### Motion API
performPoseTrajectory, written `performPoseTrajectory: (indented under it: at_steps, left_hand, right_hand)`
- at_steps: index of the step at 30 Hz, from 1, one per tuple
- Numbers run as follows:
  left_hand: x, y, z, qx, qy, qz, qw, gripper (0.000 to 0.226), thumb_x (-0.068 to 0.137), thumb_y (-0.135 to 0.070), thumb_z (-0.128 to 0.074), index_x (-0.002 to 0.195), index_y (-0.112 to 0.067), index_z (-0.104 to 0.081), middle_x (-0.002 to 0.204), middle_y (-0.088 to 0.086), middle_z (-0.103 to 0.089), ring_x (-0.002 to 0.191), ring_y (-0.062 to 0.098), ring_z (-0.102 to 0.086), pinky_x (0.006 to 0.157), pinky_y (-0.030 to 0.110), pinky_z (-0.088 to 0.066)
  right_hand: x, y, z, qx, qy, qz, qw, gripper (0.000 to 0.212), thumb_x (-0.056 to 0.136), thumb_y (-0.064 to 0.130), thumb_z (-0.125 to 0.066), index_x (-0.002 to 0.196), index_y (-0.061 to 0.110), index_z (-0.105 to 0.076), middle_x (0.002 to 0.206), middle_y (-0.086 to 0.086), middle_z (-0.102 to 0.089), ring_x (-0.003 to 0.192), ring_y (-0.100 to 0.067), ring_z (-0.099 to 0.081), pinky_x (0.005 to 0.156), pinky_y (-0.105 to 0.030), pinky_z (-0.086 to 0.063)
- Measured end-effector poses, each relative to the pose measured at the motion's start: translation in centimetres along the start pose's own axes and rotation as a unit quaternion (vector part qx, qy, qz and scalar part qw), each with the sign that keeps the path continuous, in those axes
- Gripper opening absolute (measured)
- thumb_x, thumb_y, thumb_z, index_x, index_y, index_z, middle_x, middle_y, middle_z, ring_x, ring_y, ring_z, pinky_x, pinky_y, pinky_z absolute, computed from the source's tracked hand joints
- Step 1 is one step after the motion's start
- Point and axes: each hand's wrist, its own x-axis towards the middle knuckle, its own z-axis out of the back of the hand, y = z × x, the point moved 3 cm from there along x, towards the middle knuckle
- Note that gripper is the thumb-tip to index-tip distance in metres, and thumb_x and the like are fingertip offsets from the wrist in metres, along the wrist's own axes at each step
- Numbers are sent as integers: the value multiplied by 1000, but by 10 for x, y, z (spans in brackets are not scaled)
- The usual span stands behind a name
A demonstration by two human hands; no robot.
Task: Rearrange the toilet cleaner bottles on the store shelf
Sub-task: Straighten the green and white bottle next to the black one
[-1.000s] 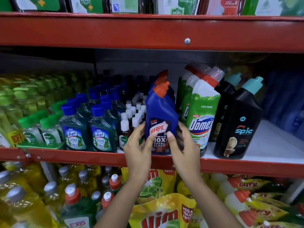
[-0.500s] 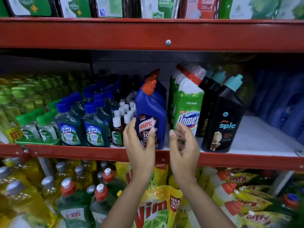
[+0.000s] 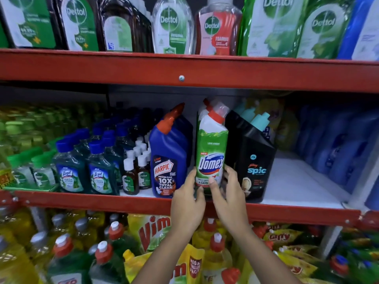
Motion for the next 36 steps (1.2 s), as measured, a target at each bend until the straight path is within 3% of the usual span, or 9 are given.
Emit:
performPoseTrajectory:
  at_steps: [9,11,13,15,18,20,22,25,36]
  left_hand:
    - [1,-1,-2,22,8,20,1000,60,92,-5,-57,145,-26,-38,122,6,-69,112,23,-65,95,39,-54]
    - [-1,-5,-3,28,-8,8,1000,57,92,-7,-58,142,-26,-41,124,3,-67,112,19,-65,95,39,-55]
    - [-7,-11,-5,35,-59,-16,997,48,92,-9,-58,136,-23,-47,125,0,-64,110,13,-63,92,38,-56]
    - [-15,-21,-11,31,-107,-36,993,38,93,-8,-57,129,-19,-53,122,-2,-61,107,10,-61,89,35,-56]
    - [-20,-35,-33,5,-58,-38,998,36,94,-7,-54,127,-20,-55,116,-4,-63,102,9,-63,88,34,-57]
    - [-16,-40,-51,5,4,-26,1000,47,93,-9,-54,137,-23,-49,124,-1,-63,110,14,-64,94,35,-55]
    - [-13,-42,-65,11,39,-16,999,58,91,-15,-53,145,-26,-39,136,4,-60,120,20,-61,99,40,-54]
    - [-11,-41,-79,-12,69,21,997,66,89,-16,-54,150,-27,-30,140,14,-57,128,27,-57,104,46,-50]
    - [-9,-36,-95,-30,46,46,997,76,89,2,-54,153,-24,-23,135,20,-60,122,32,-59,100,40,-50]
  right_hand:
    - [4,-1,3,13,45,-10,999,50,91,41,-57,136,26,-40,132,0,-59,123,-15,-60,100,-45,-54]
    - [1,1,7,15,46,-2,999,47,94,34,-59,137,27,-43,132,5,-56,124,-6,-57,103,-36,-53]
    - [-5,7,18,8,2,22,1000,43,96,20,-61,136,27,-46,126,12,-50,119,13,-51,97,-15,-51]
    - [-10,8,36,2,-88,55,995,39,96,11,-61,133,15,-52,121,5,-50,110,18,-49,86,-6,-49]
    - [-11,-3,64,-18,-194,72,978,33,96,5,-59,128,3,-54,118,-1,-49,106,20,-47,86,-2,-42]
    - [-5,-13,76,-31,-202,54,977,37,97,9,-58,133,3,-50,125,-2,-48,108,18,-43,97,-11,-42]
    - [1,-26,81,-40,-163,14,986,45,98,17,-57,140,8,-44,133,-2,-48,116,6,-42,104,-33,-45]
    - [8,-39,84,-36,-102,-26,994,52,97,24,-60,143,16,-38,137,-5,-56,124,-19,-57,103,-49,-50]
    - [19,-50,94,-54,-54,-23,997,57,85,11,-74,135,16,-47,131,-6,-58,120,-21,-59,97,-46,-55]
